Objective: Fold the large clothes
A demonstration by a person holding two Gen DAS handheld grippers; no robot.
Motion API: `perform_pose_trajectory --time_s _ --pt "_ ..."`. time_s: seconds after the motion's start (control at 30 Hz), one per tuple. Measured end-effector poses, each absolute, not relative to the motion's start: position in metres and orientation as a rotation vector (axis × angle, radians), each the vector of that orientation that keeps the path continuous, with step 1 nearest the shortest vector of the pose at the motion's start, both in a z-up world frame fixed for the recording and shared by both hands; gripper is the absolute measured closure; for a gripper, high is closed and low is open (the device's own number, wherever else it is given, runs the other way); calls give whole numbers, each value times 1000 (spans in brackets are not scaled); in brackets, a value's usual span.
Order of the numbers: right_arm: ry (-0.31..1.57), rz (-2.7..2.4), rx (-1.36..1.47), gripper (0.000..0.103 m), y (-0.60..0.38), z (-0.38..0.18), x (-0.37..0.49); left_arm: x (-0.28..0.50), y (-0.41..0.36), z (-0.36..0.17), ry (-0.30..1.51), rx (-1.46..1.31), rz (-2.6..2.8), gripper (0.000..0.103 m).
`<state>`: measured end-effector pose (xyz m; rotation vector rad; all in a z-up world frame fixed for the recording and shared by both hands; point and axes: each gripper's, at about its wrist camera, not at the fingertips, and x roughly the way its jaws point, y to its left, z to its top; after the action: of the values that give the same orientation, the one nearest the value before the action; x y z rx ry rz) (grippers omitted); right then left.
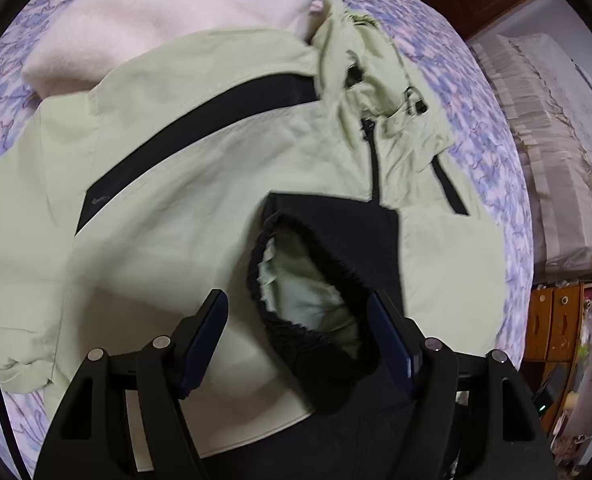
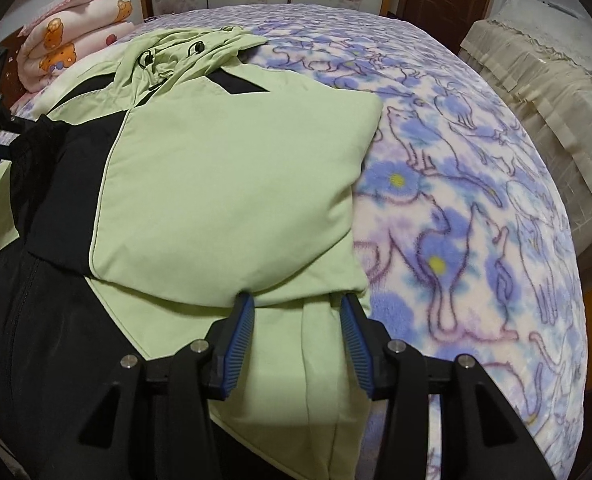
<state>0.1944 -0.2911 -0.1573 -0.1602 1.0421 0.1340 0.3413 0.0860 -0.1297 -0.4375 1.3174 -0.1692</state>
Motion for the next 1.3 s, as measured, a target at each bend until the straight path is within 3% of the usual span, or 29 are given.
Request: perform_pose_trajectory --time_s 0.27,0.47,0.7,0.77,0.83,0.9,1.1,1.23,1.27,1.3 --pt "1041 146 -176 57 -288 -158 188 349 63 -106 1323 -338 -140 32" --pt "1033 137 -150 57 -290 -158 188 354 68 -130 1401 -239 12 32" --pt "1022 163 -89 57 -311 -152 189 340 106 -168 1513 -310 68 32" --pt "1028 192 -73 57 -319 -152 187 335 114 -171 1503 -325 48 40" --pt "1037 198 -84 57 -322 -155 187 331 119 -170 1476 -327 25 62" --pt "1049 177 -125 57 -322 -160 188 329 120 -169 1460 -334 -15 77" --pt "1020 121 -168 57 -315 -165 205 322 109 -147 1355 -232 -30 91" --pt "996 70 -203 59 -306 -168 221 325 102 -130 1284 -265 -30 95" --pt "969 47 -192 67 -307 -164 224 326 102 -125 1265 -271 -32 95" --pt "956 67 -147 92 -309 -160 224 327 100 -118 1236 -281 -42 95"
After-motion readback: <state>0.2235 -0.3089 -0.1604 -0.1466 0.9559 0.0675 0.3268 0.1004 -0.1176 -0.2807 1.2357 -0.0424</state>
